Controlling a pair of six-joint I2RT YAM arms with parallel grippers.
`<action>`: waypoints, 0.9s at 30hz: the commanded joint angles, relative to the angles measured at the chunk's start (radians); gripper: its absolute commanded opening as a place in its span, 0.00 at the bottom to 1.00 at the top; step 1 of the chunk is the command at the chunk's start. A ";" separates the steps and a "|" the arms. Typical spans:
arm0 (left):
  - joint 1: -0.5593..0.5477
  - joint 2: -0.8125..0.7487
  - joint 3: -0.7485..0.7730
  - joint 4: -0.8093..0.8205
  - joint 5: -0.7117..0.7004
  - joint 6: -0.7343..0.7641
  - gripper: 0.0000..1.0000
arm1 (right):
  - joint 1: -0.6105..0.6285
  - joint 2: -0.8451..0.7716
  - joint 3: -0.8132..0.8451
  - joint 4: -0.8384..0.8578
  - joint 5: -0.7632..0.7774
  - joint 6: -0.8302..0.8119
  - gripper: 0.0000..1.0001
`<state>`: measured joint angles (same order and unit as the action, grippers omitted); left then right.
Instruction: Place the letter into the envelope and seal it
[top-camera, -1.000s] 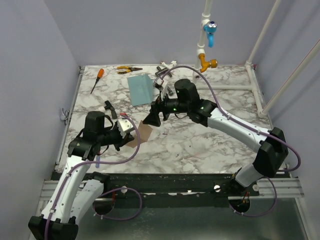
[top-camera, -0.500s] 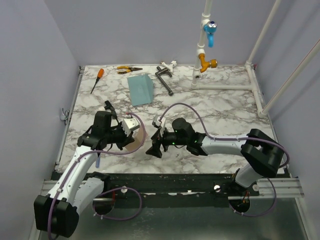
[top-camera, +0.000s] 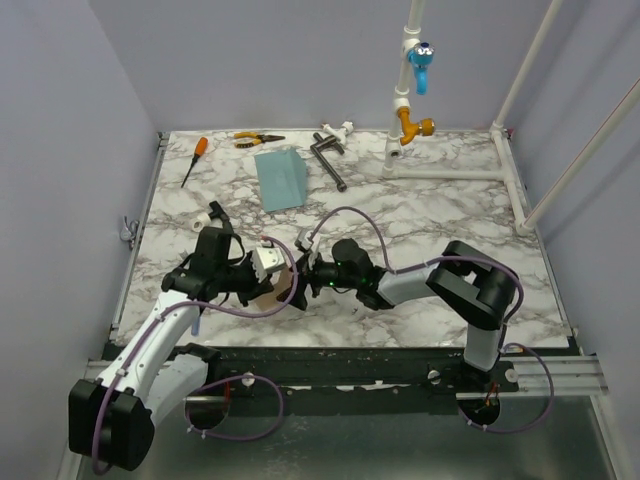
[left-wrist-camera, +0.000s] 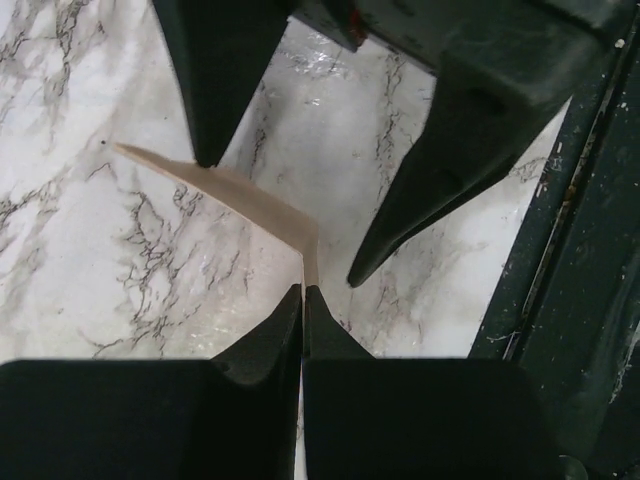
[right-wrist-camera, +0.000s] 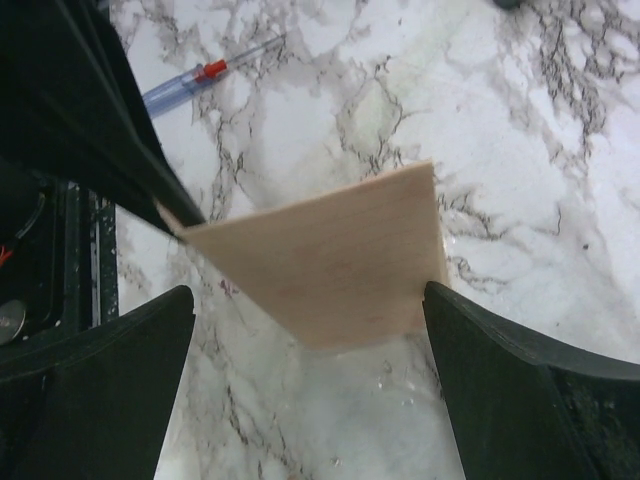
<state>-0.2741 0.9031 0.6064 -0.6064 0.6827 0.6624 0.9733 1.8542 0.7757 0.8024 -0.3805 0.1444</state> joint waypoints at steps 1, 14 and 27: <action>-0.020 -0.010 -0.011 0.016 0.067 0.039 0.00 | 0.014 0.061 0.076 0.086 -0.024 0.000 1.00; -0.024 -0.041 0.013 0.056 0.058 0.027 0.00 | 0.021 0.095 0.120 0.049 -0.153 -0.005 0.45; -0.024 -0.096 0.188 -0.140 -0.095 0.038 0.62 | 0.021 -0.081 0.109 -0.196 -0.178 -0.131 0.01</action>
<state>-0.2905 0.8394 0.6636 -0.6102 0.6510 0.6605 0.9882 1.8683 0.8684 0.7448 -0.5407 0.0978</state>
